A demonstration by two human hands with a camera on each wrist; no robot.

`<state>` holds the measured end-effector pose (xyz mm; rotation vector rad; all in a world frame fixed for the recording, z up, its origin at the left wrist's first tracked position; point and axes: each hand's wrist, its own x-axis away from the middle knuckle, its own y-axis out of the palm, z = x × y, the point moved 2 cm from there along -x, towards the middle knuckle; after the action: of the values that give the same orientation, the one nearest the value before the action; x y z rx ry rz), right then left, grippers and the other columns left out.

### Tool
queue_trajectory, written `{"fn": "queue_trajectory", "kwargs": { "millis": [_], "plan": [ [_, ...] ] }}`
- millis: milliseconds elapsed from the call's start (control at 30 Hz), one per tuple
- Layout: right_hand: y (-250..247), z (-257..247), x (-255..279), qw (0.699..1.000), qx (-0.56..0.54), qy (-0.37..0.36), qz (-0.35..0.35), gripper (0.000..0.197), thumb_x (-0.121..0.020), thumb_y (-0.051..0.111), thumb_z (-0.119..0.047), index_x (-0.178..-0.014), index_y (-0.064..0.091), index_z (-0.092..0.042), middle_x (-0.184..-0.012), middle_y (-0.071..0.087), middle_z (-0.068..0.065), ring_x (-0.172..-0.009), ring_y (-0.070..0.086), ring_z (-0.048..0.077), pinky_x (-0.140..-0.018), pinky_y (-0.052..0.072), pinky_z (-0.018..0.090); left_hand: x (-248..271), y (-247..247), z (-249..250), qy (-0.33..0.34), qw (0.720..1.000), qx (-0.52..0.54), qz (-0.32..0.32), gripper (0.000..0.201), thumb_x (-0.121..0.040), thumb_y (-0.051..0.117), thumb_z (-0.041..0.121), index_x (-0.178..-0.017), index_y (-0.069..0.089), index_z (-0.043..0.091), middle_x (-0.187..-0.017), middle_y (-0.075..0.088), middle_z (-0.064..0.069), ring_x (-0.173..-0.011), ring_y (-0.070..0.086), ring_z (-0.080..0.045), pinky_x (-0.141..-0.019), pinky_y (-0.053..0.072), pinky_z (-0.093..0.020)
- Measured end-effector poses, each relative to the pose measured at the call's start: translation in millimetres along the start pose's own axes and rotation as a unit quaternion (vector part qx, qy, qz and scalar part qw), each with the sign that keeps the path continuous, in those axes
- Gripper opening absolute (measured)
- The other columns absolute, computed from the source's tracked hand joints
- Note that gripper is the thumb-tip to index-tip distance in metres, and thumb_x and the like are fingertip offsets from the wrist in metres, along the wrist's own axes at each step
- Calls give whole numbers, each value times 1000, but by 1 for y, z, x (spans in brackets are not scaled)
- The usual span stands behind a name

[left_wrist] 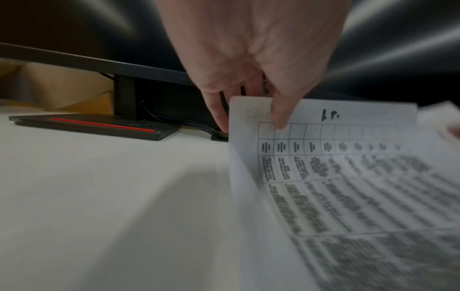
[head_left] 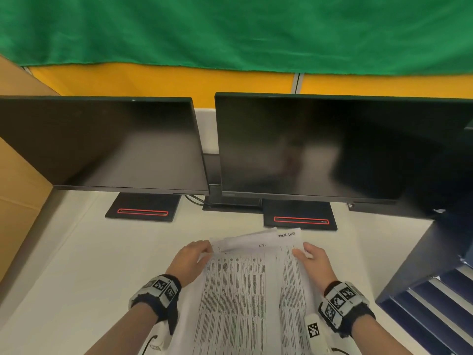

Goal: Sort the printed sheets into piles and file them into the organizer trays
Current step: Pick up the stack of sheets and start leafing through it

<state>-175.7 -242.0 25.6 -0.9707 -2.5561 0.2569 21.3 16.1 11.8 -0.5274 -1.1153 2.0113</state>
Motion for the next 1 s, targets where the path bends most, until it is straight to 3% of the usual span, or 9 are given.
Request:
{"fn": "queue_trajectory", "kwargs": {
  "millis": [67,100,200,367,533,633,767,900,1000],
  "plan": [
    [-8,-21,5,998,22,-56,-3,12,-93,55,-15,-102,63,-13,-96,66,-9,-91,65,9,-72,49,9,3,6,-1,-10,1000,-11,-19,5,-92,52,22,-89,55,18,-92,63,4,-84,58,-15,-75,47,-28],
    [-12,-29,7,997,29,-75,-3,10,-93,55,-17,-99,63,-17,-94,68,-7,-85,66,7,-68,51,11,3,8,-1,-14,999,-18,-23,6,-91,53,23,-88,53,18,-93,64,5,-85,60,-15,-74,48,-27],
    [-19,-30,0,995,48,-87,-8,11,-92,56,-21,-100,64,-23,-97,70,-5,-87,68,11,-76,57,29,1,15,1,2,999,-50,-3,8,-90,57,25,-87,54,17,-94,61,4,-85,60,-15,-72,49,-26],
    [-10,10,-11,996,72,-26,-37,24,-91,57,-23,-98,65,-2,-98,71,10,-93,67,24,-90,52,48,-3,12,10,51,991,-120,30,10,-88,62,22,-87,64,13,-92,54,0,-75,56,-16,-64,43,-22],
    [2,32,-12,999,28,20,-26,21,-90,59,-23,-99,68,-7,-104,71,11,-100,66,27,-97,49,47,4,-1,17,78,979,-189,19,19,-67,84,18,-79,70,25,-65,59,7,-49,54,-11,-47,43,-19],
    [3,31,-10,998,-28,42,-37,15,-90,59,-21,-93,71,-14,-96,75,7,-93,70,26,-91,52,48,12,-12,16,86,982,-158,52,36,-62,86,13,-92,74,29,-85,72,2,-65,67,-16,-57,55,-25],
    [3,20,-2,993,-98,51,-39,14,-92,56,-9,-92,69,-5,-91,75,14,-85,69,28,-76,54,37,18,-19,21,106,980,-146,83,51,-60,86,8,-103,72,32,-111,69,-6,-91,69,-25,-74,60,-35],
    [4,21,0,991,-121,55,-33,14,-91,56,-8,-89,70,-6,-91,75,14,-87,70,33,-80,55,43,20,-16,39,183,965,-162,93,51,-53,85,1,-96,72,25,-96,66,-2,-87,64,-18,-67,56,-24],
    [5,28,-4,990,-124,63,-29,16,-91,56,-10,-97,70,-5,-97,74,16,-94,69,37,-90,52,53,20,-6,46,218,961,-149,79,33,-64,74,3,-86,63,24,-84,62,7,-82,54,-10,-76,52,-27]
  ]
}}
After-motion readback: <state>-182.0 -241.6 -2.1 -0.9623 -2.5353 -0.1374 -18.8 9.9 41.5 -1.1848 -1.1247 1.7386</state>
